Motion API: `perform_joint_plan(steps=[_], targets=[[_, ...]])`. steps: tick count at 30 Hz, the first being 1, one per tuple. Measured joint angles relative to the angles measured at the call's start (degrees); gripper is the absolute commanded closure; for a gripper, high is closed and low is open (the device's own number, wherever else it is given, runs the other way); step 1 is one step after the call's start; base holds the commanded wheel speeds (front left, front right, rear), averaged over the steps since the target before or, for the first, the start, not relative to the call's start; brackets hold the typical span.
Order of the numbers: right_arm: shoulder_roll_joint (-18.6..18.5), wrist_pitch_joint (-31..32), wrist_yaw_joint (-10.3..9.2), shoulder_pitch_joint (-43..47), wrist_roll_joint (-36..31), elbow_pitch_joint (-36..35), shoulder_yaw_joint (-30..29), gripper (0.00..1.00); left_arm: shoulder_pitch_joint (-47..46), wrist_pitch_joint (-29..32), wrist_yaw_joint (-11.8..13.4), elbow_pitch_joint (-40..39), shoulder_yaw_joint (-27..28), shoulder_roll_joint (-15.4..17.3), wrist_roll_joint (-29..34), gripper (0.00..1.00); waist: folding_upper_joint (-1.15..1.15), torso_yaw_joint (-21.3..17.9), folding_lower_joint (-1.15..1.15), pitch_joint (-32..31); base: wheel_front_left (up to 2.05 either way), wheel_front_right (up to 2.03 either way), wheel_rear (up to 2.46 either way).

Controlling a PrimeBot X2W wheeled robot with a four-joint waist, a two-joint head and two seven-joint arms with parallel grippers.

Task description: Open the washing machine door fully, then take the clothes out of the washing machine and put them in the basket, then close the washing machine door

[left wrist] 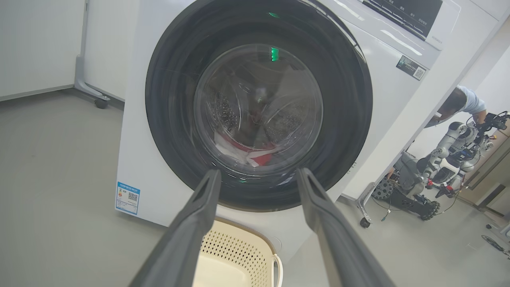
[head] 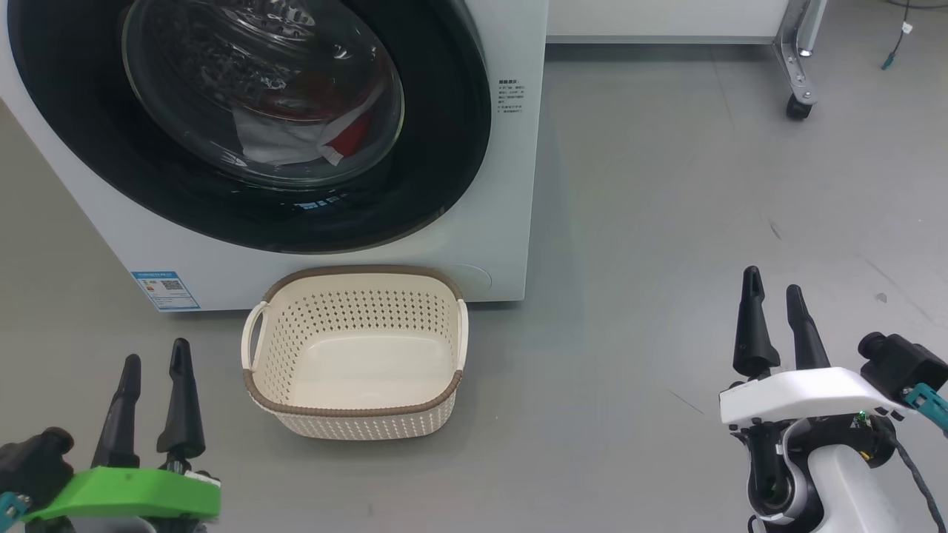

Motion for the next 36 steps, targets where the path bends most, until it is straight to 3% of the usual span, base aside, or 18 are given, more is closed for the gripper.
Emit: perform_joint_plan(steps=[13, 24, 36], targets=[[0.1, -2.1, -2.38, -0.1, -15.6, 2.5, 4.7, 0.0, 1.1, -2.4, 0.0, 1.5, -1.5, 0.1, 14.8, 0.0, 0.0, -0.4, 0.0, 0.8, 0.0, 0.0, 0.0], [0.2, -3.6, -4.28, -1.3, -24.6, 4.9, 6.9, 0.0, 1.8, -4.0, 0.0, 5.1, -2.6, -0.1, 24.5, 0.0, 0.0, -0.7, 0.0, 1.3, 0.0, 0.0, 0.0], [0.2, -3.7, -4.36, -1.4, -24.9, 8.2, 7.1, 0.0, 2.2, -4.2, 0.0, 10.1, -2.6, -0.9, 24.7, 0.0, 0.0, -1.0, 0.0, 1.1, 0.0, 0.0, 0.0]])
